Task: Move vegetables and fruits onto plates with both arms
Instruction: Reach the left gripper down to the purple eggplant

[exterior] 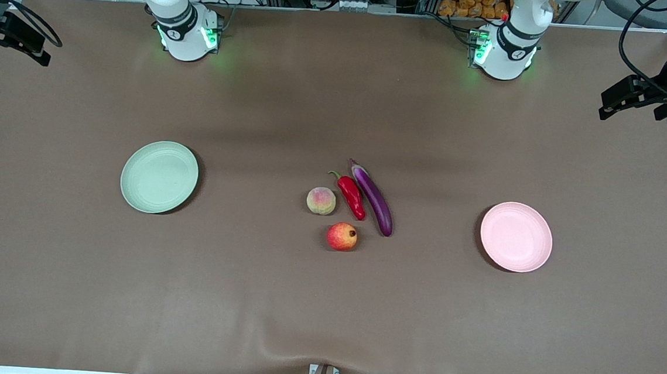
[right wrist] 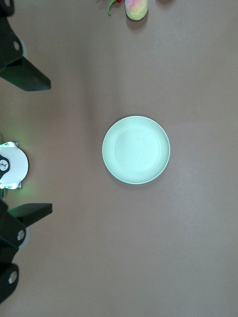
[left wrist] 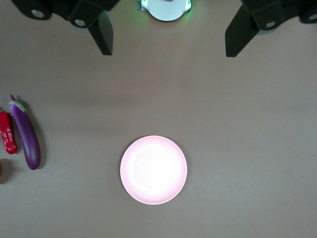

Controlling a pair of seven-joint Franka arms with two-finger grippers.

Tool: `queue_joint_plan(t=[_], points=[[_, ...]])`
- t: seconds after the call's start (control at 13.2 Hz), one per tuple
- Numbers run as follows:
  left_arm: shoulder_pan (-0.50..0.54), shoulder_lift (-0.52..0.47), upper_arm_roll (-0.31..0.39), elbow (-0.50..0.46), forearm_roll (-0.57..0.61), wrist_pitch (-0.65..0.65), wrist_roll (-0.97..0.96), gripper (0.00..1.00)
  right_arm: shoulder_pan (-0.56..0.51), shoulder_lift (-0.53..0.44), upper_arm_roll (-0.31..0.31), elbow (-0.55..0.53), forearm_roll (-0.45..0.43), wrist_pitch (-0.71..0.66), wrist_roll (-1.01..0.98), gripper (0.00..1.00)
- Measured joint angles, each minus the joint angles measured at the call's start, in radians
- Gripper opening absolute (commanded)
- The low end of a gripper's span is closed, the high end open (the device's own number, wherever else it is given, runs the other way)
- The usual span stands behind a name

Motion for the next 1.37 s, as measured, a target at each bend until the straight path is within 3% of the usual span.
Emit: queue_joint_plan(t=[0.68, 1.06, 1.37], points=[[-0.005, 0.058, -0.063, -0.059, 0.0, 0.106, -0.045, 1.0, 0.0, 0.0, 0.0, -0.001, 0.0, -0.008, 0.0, 1.0], [-0.008, 0.194, -0.203, -0.085, 0.0, 0.243, -0.348, 1.0, 0.0, 0.001, 0.0, -0.001, 0.0, -0.01, 0.0, 1.0], [-0.044, 0.278, -0.269, -0.181, 0.0, 0.425, -0.604, 1.0, 0.0, 0.001, 0.0, -0.001, 0.0, -0.012, 0.0, 1.0]])
